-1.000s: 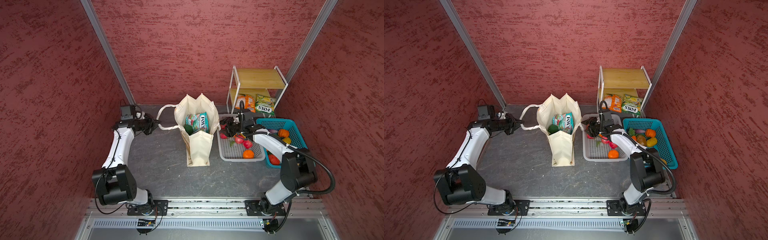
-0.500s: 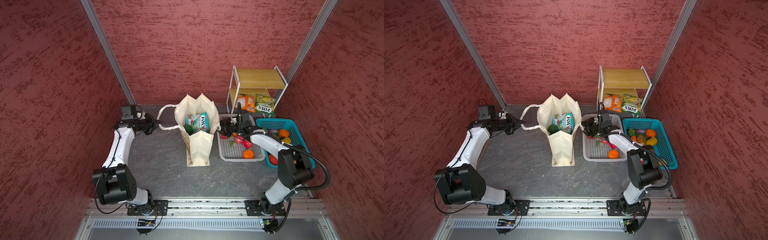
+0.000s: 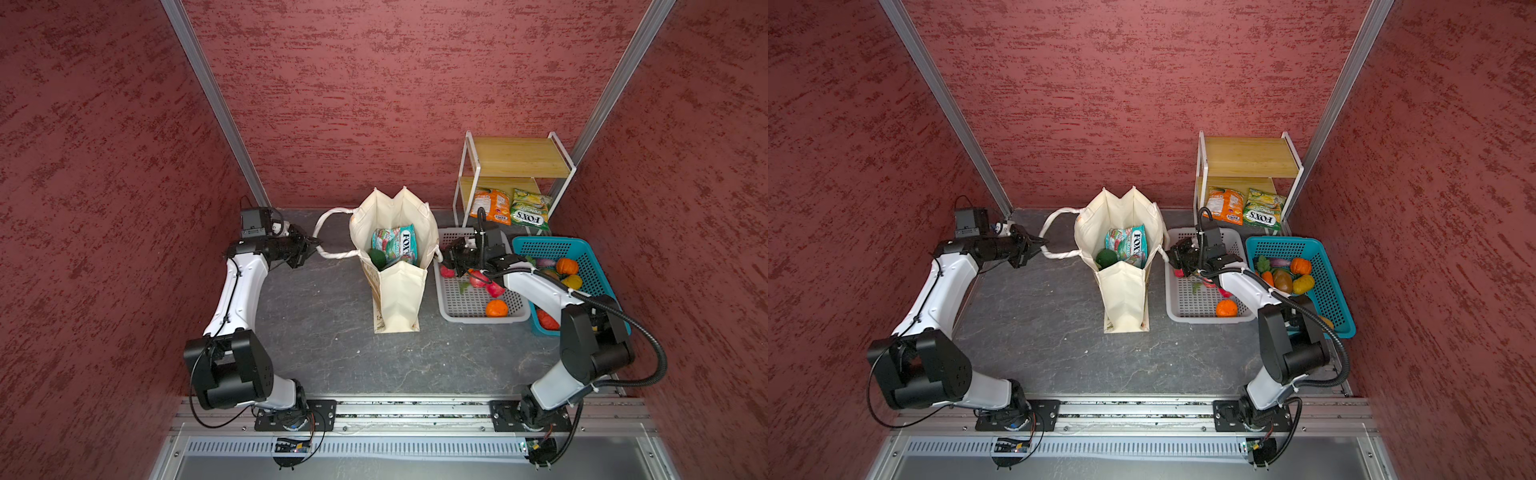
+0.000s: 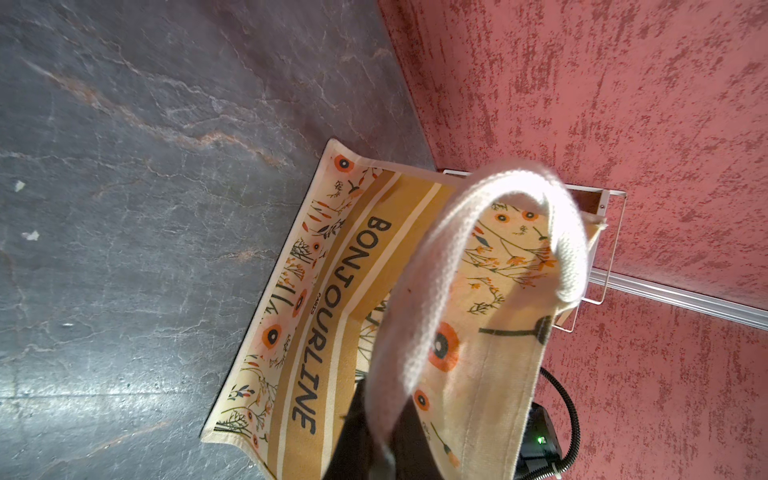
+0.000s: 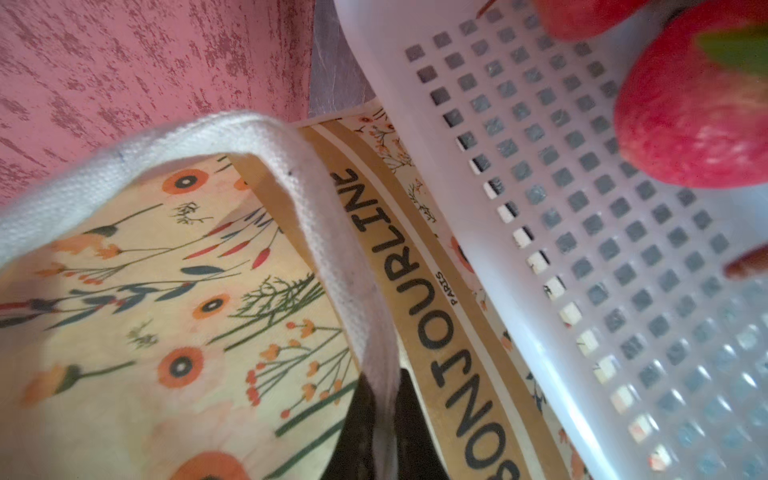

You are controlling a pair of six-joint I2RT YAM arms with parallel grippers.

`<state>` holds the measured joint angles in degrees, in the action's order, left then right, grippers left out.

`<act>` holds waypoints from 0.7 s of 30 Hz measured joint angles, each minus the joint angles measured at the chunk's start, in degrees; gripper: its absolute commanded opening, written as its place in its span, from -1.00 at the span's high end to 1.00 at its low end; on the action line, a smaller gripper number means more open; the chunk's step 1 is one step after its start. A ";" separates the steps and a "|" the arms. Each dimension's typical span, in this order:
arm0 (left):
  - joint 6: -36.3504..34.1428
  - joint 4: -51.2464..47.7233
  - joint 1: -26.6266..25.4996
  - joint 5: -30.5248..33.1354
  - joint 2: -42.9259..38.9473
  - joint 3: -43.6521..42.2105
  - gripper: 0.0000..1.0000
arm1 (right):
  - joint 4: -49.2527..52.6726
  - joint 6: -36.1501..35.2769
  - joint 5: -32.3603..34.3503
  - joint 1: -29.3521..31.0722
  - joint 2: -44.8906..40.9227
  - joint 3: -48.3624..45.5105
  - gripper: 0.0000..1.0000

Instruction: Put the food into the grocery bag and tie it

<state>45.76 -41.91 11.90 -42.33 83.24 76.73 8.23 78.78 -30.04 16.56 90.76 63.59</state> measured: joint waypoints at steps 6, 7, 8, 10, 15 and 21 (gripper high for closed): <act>-1.38 -3.82 0.70 0.46 -0.72 7.78 1.00 | 11.13 -9.57 7.56 -1.57 -5.55 11.19 1.00; -1.68 -4.35 0.68 0.48 -0.76 9.25 1.00 | 11.56 -10.93 8.17 -1.57 -6.08 12.92 1.00; -1.92 -4.70 0.61 0.44 -0.81 10.84 1.00 | 11.89 -12.35 8.72 -1.49 -6.64 14.43 1.00; -2.38 -4.94 0.24 0.28 -0.81 13.53 1.00 | 12.63 -14.99 9.44 -1.16 -7.65 16.85 1.00; -3.13 -5.14 -2.71 -0.66 -0.48 19.54 1.00 | 14.29 -21.09 9.99 0.70 -7.91 20.98 1.00; -4.50 -5.25 -7.37 -1.33 1.46 25.46 1.00 | 15.50 -27.89 10.03 4.42 -5.46 25.46 1.00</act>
<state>41.25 -47.16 4.54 -43.66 84.71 102.19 23.73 50.89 -20.01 20.97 85.30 89.06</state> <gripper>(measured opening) 0.092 0.095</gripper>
